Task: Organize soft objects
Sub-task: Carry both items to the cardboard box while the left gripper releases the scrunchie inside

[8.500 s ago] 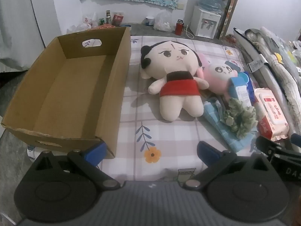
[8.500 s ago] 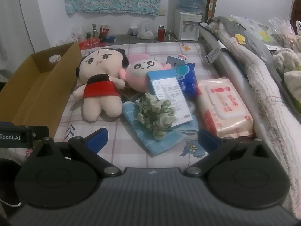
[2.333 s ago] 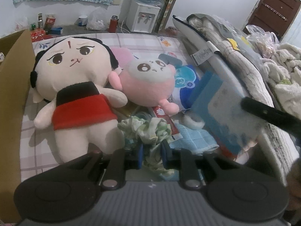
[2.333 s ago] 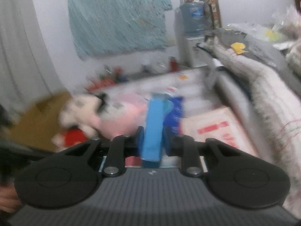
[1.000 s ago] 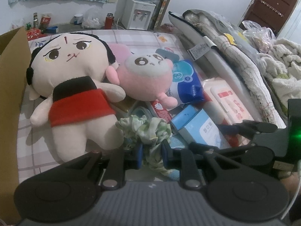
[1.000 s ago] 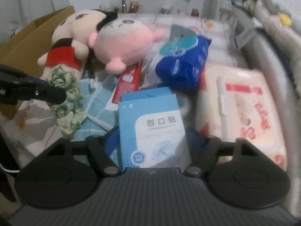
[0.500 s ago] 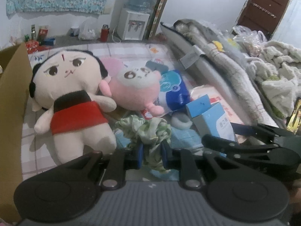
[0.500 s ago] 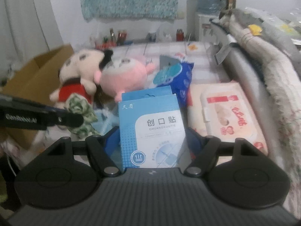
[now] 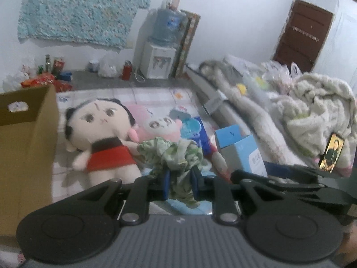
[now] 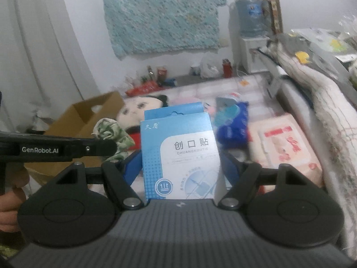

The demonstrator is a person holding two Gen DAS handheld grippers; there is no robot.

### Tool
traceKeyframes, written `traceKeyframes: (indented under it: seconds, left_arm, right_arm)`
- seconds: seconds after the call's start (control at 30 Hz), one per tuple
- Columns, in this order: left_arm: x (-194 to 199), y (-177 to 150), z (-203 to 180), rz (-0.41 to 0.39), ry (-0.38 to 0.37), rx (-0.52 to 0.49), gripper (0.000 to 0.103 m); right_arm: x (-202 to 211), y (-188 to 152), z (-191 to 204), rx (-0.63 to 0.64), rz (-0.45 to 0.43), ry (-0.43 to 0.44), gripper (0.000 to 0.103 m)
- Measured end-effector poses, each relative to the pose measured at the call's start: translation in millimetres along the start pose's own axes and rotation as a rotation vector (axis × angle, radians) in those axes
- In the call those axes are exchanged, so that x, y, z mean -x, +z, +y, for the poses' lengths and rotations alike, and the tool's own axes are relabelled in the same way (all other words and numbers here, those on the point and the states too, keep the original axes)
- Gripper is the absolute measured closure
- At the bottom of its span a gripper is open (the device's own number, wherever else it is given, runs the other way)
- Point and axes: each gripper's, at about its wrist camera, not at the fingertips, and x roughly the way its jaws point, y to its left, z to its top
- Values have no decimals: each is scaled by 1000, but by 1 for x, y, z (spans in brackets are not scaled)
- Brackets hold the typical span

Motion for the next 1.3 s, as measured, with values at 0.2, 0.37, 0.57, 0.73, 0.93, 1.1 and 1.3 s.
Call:
traceKeyframes:
  seconds: [0.2,0.37,0.57,0.73,0.93,1.1,1.3]
  left_arm:
    - [51,11,21,-100,67,35,83]
    - [91,28,53,-168,163,74,83]
    - [120,54,113,-198,306,134,82]
    - [114,80,181,-157,378,190,82]
    - [74,106,267,-50,461,247,82]
    - [20,121,324,67,518,235,82]
    - [-34,124,362,193,566,179,82]
  right_arm:
    - [15,13,35,31,-55,99,29]
    - [12,37,69,54,-79,213,29]
    - [-15,80,123,70,-49,405,29]
    - [-72,117,178,51,72,531,29]
    - [-163,155,240,-40,246,548,29]
    - [-238,171,280,-95,365,451,29]
    - [-303,173,308,-87,490,350,29]
